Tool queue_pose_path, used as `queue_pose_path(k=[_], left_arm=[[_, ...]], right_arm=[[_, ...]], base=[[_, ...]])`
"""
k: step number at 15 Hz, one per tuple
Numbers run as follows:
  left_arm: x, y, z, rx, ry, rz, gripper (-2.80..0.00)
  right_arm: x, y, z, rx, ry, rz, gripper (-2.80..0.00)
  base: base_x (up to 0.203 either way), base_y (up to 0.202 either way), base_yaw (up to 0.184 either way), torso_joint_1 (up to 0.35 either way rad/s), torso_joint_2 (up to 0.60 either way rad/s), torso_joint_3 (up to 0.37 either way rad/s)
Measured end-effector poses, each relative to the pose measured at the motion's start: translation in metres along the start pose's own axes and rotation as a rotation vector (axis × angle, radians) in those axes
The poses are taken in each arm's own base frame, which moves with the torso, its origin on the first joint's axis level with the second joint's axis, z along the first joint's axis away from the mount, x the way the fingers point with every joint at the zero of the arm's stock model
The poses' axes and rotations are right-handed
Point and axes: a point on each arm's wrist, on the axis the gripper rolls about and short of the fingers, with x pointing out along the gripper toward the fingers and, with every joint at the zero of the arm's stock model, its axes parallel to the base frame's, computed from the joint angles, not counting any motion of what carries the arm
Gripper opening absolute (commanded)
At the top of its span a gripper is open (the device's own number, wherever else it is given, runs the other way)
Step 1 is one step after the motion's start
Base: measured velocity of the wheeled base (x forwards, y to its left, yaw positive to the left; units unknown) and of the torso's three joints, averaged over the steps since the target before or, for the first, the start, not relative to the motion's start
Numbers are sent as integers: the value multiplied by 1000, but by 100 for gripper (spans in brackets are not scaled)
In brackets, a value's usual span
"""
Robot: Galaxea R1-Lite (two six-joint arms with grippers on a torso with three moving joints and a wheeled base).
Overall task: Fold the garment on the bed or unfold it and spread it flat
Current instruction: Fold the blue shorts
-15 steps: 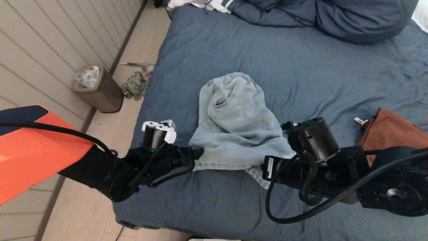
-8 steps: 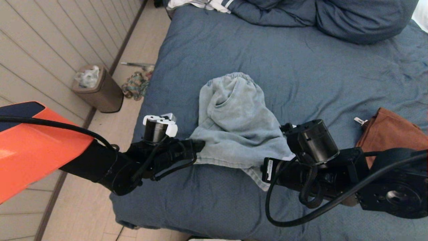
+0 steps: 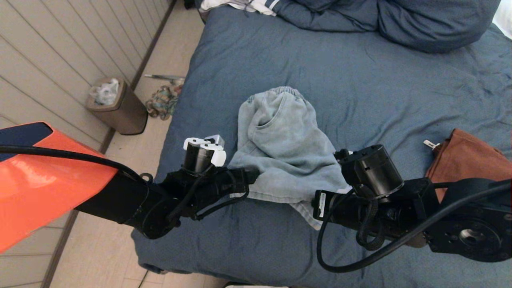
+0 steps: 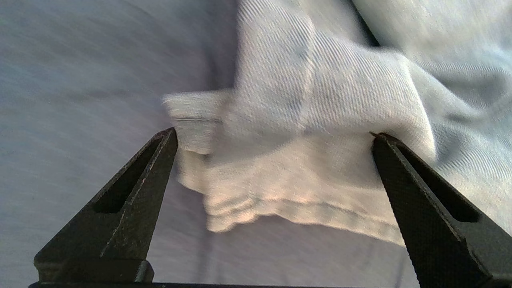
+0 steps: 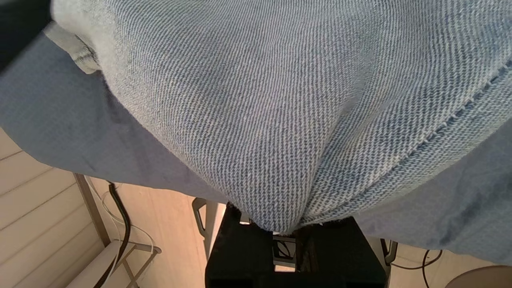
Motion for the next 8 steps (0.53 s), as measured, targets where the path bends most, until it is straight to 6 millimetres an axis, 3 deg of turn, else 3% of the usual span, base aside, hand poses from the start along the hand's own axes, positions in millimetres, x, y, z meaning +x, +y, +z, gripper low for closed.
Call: queue_pose_path(k=[4, 5, 6, 8], left_arm=[[9, -3, -5, 3, 7, 5, 0], [11, -2, -6, 5, 8, 21, -81], [12, -1, -8, 8, 16, 48, -280], [14, -2, -7, 6, 16, 110, -280]], right_arm=[[0, 0, -1, -2, 2, 0, -280], [0, 0, -1, -2, 3, 0, -280], [0, 0, -1, -1, 3, 0, -280], [0, 0, -1, -1, 3, 0, -280]], base=[[0, 0, 0, 0, 0, 0], [0, 0, 0, 0, 0, 0], [0, 0, 0, 0, 0, 0], [0, 0, 0, 0, 0, 0]])
